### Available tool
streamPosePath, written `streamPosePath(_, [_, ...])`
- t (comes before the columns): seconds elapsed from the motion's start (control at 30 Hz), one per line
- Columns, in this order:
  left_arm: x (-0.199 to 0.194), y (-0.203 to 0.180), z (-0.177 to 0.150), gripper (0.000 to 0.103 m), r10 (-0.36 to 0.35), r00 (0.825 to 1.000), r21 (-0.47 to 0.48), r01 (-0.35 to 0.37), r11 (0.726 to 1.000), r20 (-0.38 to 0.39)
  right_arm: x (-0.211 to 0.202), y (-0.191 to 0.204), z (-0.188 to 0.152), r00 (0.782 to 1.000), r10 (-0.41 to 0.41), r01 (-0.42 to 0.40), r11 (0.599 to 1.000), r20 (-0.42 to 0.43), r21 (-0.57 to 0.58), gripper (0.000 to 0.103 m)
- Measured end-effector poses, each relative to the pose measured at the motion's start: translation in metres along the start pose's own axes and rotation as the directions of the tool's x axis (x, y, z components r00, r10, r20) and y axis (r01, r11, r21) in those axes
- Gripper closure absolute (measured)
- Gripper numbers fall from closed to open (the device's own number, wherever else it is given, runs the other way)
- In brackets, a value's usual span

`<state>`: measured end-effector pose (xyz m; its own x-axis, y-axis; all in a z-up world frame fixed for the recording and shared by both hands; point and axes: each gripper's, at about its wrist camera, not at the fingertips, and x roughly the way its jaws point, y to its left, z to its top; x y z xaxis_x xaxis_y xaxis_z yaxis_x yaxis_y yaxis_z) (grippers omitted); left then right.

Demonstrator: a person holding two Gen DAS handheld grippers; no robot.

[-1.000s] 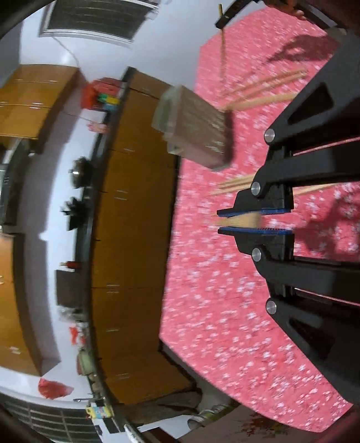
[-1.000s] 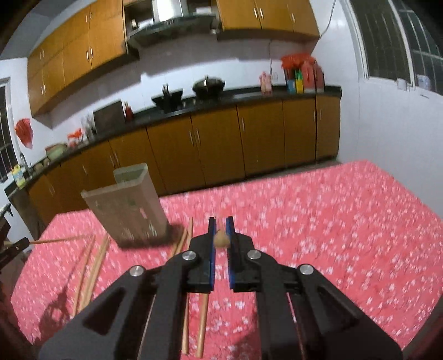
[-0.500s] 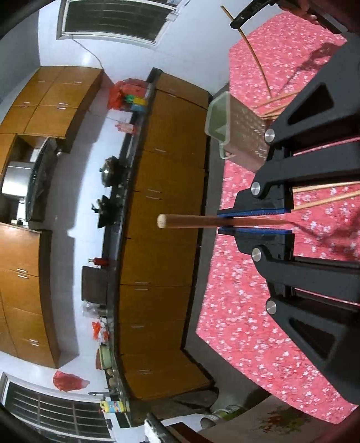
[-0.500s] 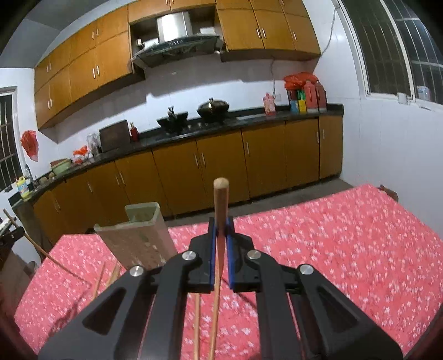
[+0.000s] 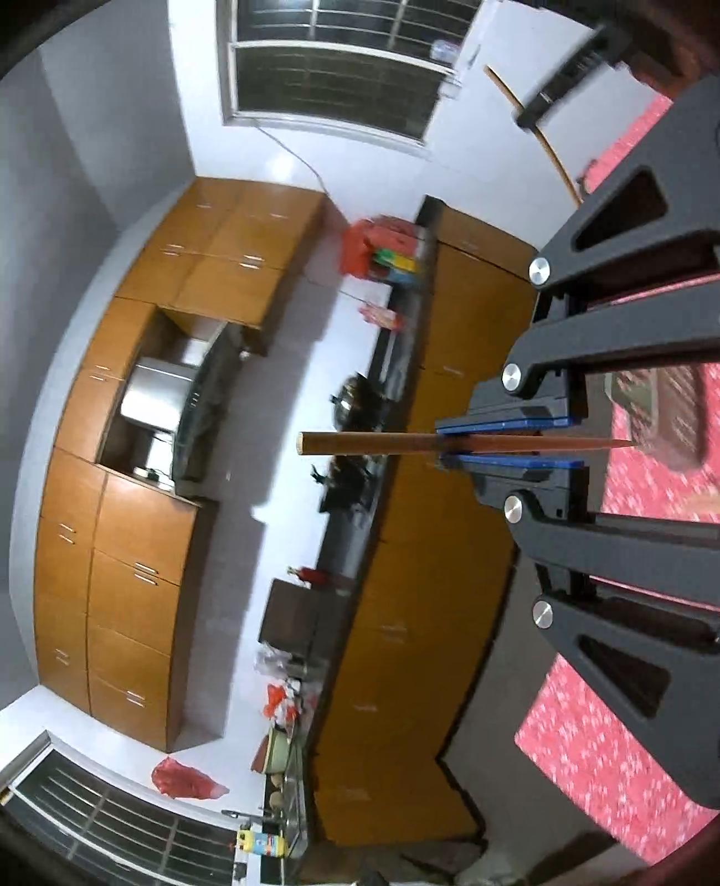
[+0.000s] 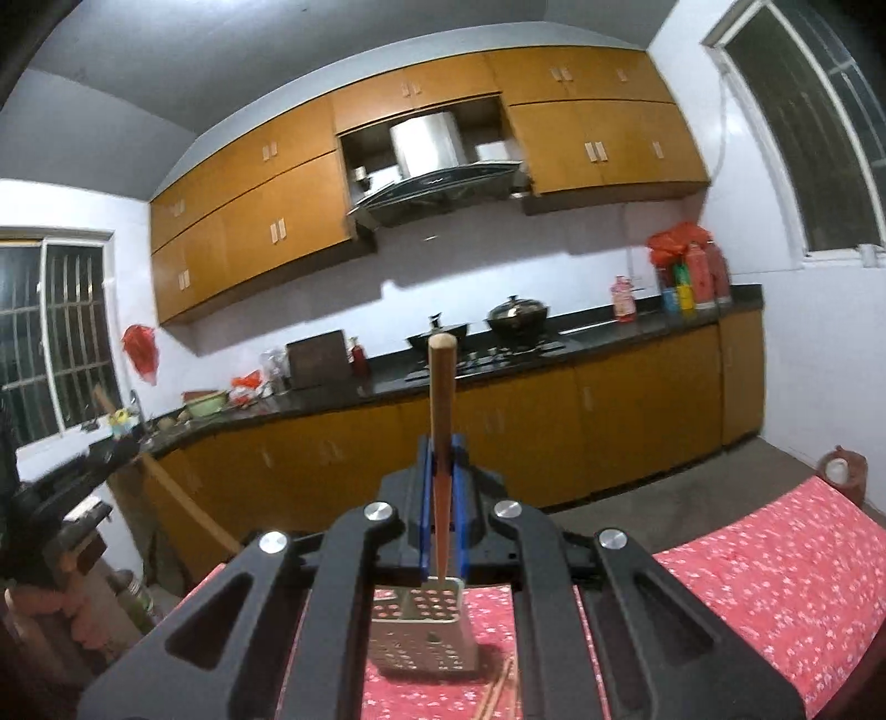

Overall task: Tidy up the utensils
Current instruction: 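Lift the chopstick with the left tool into the beige holder while the right tool drops its chopstick in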

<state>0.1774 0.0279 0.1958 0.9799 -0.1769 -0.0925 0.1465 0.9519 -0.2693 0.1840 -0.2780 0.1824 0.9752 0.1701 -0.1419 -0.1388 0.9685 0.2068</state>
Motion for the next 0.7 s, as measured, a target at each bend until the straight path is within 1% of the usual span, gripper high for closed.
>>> streamPosePath(0.1, [0.01,-0.013,-0.01,0.095,-0.014,1.0,0.015,0.014,1.0,0.005,0.014,0.01,-0.004,0.999,0.008,-0.009,1.0,-0.04,-0.029,0.095])
streamPosePath(0.2, [0.023,-0.023,-0.025,0.095,-0.022,1.0,0.035,0.022,0.999,-0.016,0.032,0.012,-0.014,0.996,0.004,-0.008,0.999,-0.089,-0.035,0.095])
streamPosePath(0.3, [0.041,-0.027,-0.043,0.095,-0.027,0.997,0.035,0.03,0.999,-0.068,0.048,0.012,-0.024,0.991,-0.002,-0.002,1.0,-0.134,-0.03,0.095])
streamPosePath(0.4, [0.06,-0.026,-0.063,0.095,-0.014,0.992,0.042,0.019,0.999,-0.122,0.058,0.01,-0.034,0.986,-0.008,0.004,1.0,-0.167,-0.023,0.095])
streamPosePath(0.53, [0.071,-0.022,-0.077,0.095,-0.006,0.983,0.039,0.013,0.999,-0.185,0.066,0.011,-0.045,0.981,-0.014,0.01,1.0,-0.194,-0.02,0.094])
streamPosePath(0.57, [0.073,-0.02,-0.08,0.095,-0.006,0.98,0.037,0.014,0.999,-0.201,0.066,0.01,-0.047,0.981,-0.012,0.009,1.0,-0.194,-0.015,0.091])
streamPosePath(0.6, [0.074,-0.02,-0.081,0.095,-0.004,0.978,0.037,0.012,0.999,-0.207,0.066,0.01,-0.048,0.981,-0.012,0.009,1.0,-0.195,-0.013,0.082])
streamPosePath(0.63, [0.074,-0.018,-0.082,0.094,-0.004,0.977,0.037,0.012,0.999,-0.211,0.066,0.01,-0.049,0.981,-0.012,0.01,1.0,-0.191,-0.01,0.076])
streamPosePath(0.67, [0.073,-0.017,-0.082,0.093,-0.006,0.977,0.037,0.014,0.999,-0.213,0.066,0.011,-0.048,0.983,-0.013,0.012,1.0,-0.184,-0.008,0.067])
streamPosePath(0.7, [0.072,-0.014,-0.083,0.086,-0.005,0.977,0.038,0.013,0.999,-0.212,0.065,0.011,-0.048,0.983,-0.015,0.013,1.0,-0.181,-0.008,0.065])
